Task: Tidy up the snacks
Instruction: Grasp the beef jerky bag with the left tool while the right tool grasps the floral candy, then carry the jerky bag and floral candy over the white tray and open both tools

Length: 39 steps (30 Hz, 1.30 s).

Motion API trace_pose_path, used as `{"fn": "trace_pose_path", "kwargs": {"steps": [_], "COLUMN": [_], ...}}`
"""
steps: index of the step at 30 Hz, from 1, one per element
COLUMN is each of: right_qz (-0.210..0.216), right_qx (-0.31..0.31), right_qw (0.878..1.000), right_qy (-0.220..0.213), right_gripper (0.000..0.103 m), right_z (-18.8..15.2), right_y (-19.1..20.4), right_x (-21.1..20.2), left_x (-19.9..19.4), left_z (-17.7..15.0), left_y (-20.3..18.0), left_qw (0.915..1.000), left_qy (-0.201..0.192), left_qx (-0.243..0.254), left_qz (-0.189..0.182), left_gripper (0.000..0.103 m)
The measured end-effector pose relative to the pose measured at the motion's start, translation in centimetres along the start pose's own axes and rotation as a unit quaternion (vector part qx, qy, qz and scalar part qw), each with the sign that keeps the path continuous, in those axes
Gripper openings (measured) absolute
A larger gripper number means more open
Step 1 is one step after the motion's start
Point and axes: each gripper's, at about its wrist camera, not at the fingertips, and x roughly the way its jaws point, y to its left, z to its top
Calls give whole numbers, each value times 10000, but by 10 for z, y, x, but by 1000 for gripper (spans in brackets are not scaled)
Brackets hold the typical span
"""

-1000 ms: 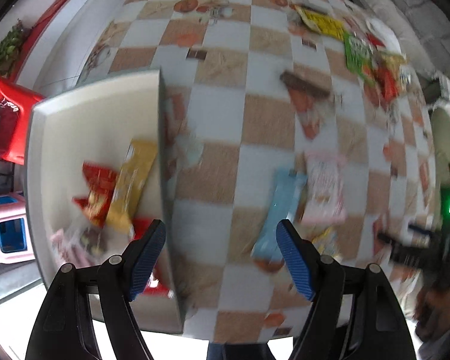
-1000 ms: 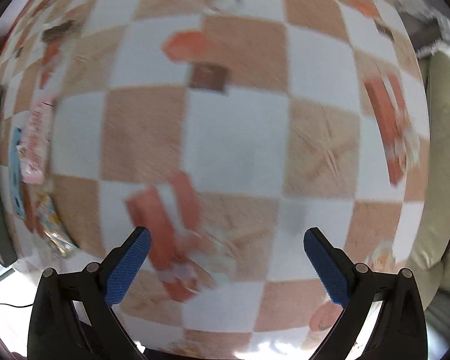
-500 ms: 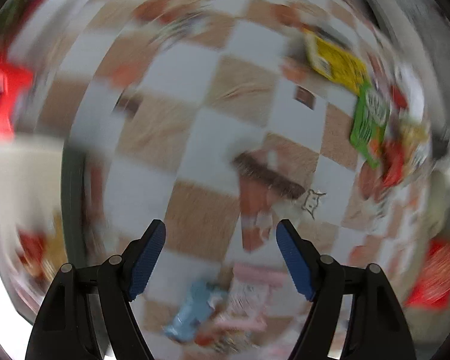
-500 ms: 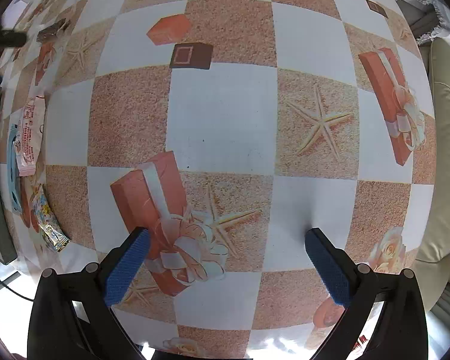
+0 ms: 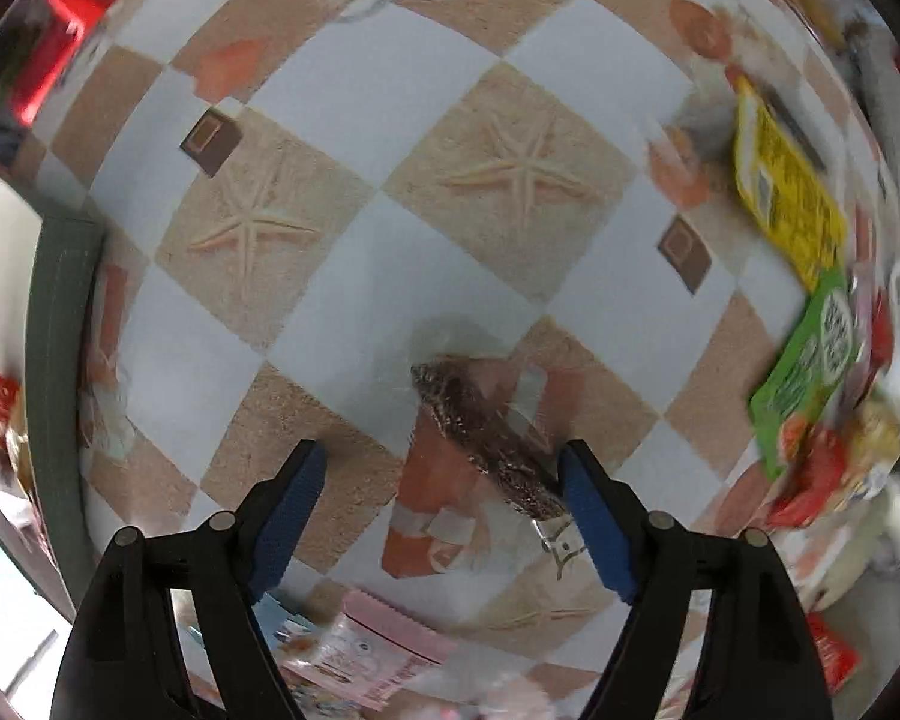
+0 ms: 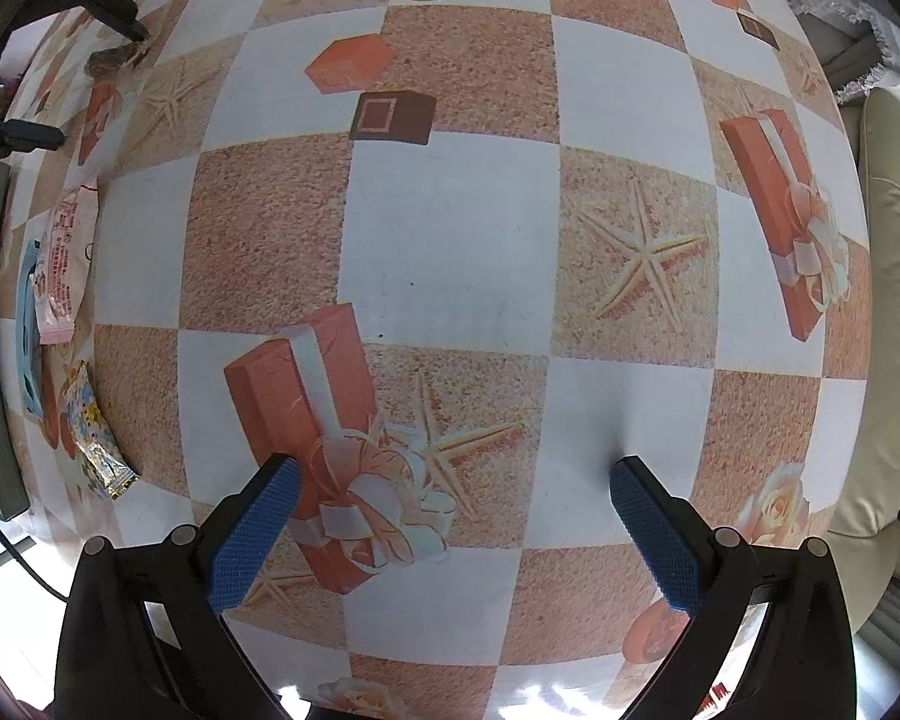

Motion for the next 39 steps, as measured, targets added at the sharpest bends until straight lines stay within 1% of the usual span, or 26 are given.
{"fn": "trace_pose_path", "kwargs": {"steps": [1,3,4,5,6,7,8,10,12,13,15,16,17,20,21,23,25,27,29,32,33,34,35,36,37,39], "right_qz": [-3,-8,-12,-15,-17,-18,-18,-19,-26,42,412,651,764,997,997,900,685,154,-197,-243,-241,-235,-237,-192,-50,421], "right_qx": [-16,-40,-52,-62,-66,-67,-69,-95,-137,-74,27,1,-100,-673,-933,-1305,-1640,-1970,-2213,-2370,-2378,-2371,-2345,-2302,-2198,-1852], "right_qw": [10000,10000,9999,9999,9999,9999,9999,9999,9999,9999,9991,9979,9970,9927,9906,9874,9840,9803,9750,9712,9710,9711,9718,9730,9755,9817], "right_qy": [-25,-75,-103,-124,-138,-145,-144,-94,63,143,84,15,-30,-31,-11,13,90,61,33,-53,-95,-131,-108,-34,17,152], "right_gripper": [103,103,103,103,103,103,103,103,103,103,103,103,103,103,103,103,103,103,97,69,44,27,27,27,27,27], "right_z": [-1,-2,-2,-2,-3,-3,-4,-3,0,1,2,2,3,5,5,4,2,-2,-7,-12,-12,-13,-13,-12,-11,-4], "right_y": [0,1,1,1,1,2,2,2,4,5,10,17,28,74,94,122,148,167,178,186,187,189,190,189,186,173], "right_x": [0,-1,-2,-3,-3,-3,-4,-4,-3,-3,-9,-15,-19,-24,-23,-21,-14,-9,-6,-16,-21,-25,-27,-26,-28,-31], "left_x": [0,-2,-5,-8,-10,-11,-11,-13,-17,-20,-28,-33,-38,-51,-55,-61,-70,-76,-81,-81,-80,-80,-80,-77,-76,-77], "left_z": [-2,-7,-8,-8,-8,-8,-8,-9,-14,-16,-23,-26,-30,-42,-48,-61,-73,-86,-100,-118,-120,-123,-125,-127,-127,-128], "left_y": [-3,-10,-14,-19,-23,-25,-26,-21,-11,-5,6,13,21,43,52,68,81,94,116,140,141,147,154,153,157,167], "left_qw": [9999,9988,9979,9966,9953,9936,9922,9902,9879,9860,9814,9785,9759,9700,9682,9651,9617,9581,9557,9543,9544,9547,9552,9556,9568,9593], "left_qy": [-47,-150,-201,-247,-270,-234,-231,-230,-298,-352,-485,-569,-643,-802,-847,-917,-970,-1049,-1112,-1174,-1181,-1187,-1196,-1199,-1199,-1214], "left_qx": [143,467,615,779,925,1100,1214,1356,1503,1607,1839,1963,2068,2283,2345,2442,2557,2660,2722,2747,2740,2729,2707,2690,2647,2549], "left_qz": [47,94,89,85,60,-61,-148,-235,-240,-259,-263,-260,-251,-242,-229,-218,-198,-156,-134,-91,-89,-80,-58,-47,-43,-53], "left_gripper": [83,77,68,53,44,31,25,24,24,24,24,24,24,24,24,24,24,24,24,25,25,25,25,25,25,25]}}
